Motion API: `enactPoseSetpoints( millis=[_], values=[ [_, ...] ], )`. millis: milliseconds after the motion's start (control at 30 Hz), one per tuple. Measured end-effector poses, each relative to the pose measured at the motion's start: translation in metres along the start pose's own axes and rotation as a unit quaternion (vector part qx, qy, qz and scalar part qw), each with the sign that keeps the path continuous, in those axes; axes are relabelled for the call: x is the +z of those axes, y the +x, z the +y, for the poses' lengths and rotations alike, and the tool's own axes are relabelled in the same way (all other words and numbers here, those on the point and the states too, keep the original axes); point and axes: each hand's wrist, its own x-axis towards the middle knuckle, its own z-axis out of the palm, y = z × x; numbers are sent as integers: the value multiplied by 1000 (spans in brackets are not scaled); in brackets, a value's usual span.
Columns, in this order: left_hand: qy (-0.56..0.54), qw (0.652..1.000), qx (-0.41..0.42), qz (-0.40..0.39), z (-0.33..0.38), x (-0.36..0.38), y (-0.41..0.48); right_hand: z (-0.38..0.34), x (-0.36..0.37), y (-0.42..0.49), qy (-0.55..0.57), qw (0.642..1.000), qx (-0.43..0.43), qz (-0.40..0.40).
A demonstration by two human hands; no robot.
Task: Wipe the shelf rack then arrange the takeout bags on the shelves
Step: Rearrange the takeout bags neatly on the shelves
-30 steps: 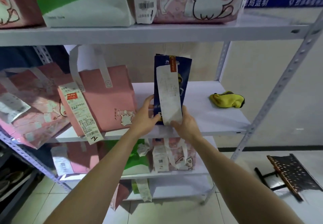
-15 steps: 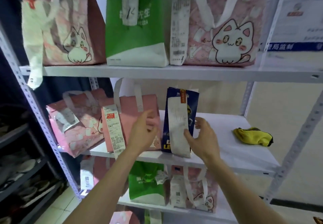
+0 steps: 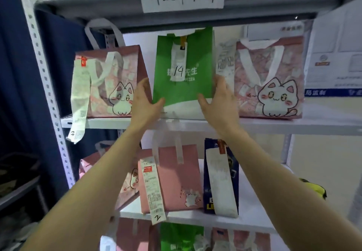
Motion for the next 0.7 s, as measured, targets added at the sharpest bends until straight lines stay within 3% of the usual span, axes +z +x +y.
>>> enactPoseSetpoints(
  millis=[100, 167, 367, 700],
  values=[
    [-37, 993, -59, -98, 2, 1, 19, -10, 15, 19, -2, 994, 100, -47],
    [-34, 991, -57, -114, 0, 2, 21, -13, 22, 20, 6, 987, 143, -71],
    [-75, 997, 1, -35, -3, -13, 2, -19, 20, 9, 60, 988, 141, -35],
    [-139, 990, 16, -17, 25, -49, -73, -29, -23, -39, 137, 983, 108, -56]
  ],
)
